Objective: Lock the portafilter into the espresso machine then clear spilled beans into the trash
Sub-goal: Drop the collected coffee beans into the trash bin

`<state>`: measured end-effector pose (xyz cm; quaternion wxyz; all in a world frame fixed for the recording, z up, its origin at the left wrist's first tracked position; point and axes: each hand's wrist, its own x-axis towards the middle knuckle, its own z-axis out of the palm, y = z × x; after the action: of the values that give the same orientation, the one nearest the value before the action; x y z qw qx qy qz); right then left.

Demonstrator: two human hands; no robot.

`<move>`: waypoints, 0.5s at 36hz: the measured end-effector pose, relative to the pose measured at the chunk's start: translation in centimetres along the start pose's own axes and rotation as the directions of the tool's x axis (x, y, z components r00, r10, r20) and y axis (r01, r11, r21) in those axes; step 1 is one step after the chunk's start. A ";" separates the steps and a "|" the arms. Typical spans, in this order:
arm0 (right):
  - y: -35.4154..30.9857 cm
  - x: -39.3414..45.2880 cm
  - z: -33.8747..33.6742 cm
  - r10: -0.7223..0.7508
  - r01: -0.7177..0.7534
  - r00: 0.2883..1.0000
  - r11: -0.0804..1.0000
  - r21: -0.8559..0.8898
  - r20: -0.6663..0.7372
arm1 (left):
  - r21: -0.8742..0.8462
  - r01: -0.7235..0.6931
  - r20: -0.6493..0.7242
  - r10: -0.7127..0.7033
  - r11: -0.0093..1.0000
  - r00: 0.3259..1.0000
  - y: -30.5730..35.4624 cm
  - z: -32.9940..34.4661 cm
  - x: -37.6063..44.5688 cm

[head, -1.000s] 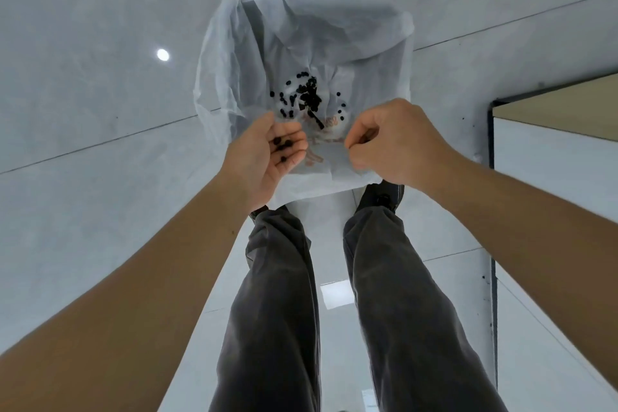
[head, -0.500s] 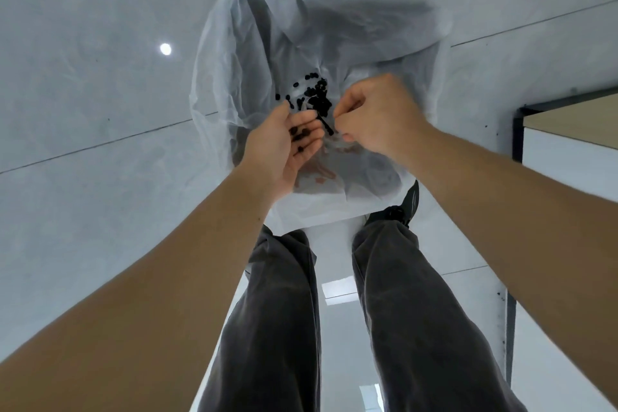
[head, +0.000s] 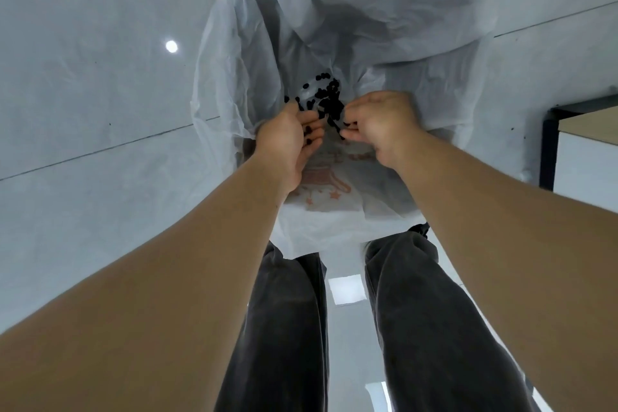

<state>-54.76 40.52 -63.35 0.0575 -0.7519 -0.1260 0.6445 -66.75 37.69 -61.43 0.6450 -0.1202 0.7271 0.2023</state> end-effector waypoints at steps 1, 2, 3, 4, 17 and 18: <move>0.0 0.1 0.1 0.016 -0.016 1.000 1.000 0.023 0.005 | 0.000 0.003 0.000 -0.003 1.000 1.000 -0.1 0.0 0.0; 0.1 0.2 0.1 0.024 -0.025 1.000 0.999 0.039 0.008 | -0.003 0.009 0.003 -0.009 1.000 1.000 -0.2 -0.1 0.0; 0.2 0.3 0.2 0.035 -0.035 0.999 0.999 0.041 0.009 | -0.007 0.018 0.005 -0.018 1.000 1.000 -0.3 -0.1 0.0; 0.3 0.5 0.3 0.040 -0.040 0.999 0.998 0.038 0.005 | -0.011 0.028 0.004 -0.028 1.000 1.000 -0.3 -0.2 0.0; 1.2 2.0 0.8 0.146 -0.145 0.989 0.970 0.193 0.008 | -0.017 0.073 0.018 -0.073 0.997 0.997 -0.5 0.1 1.2; 1.3 2.1 0.8 0.156 -0.155 0.988 0.965 0.213 0.009 | -0.017 0.076 0.023 -0.075 0.997 0.997 -0.5 0.1 1.2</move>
<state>-55.06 39.74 -65.84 0.0876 -0.7517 0.0035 0.6537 -66.66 37.40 -62.68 0.6592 -0.1509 0.7129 0.1855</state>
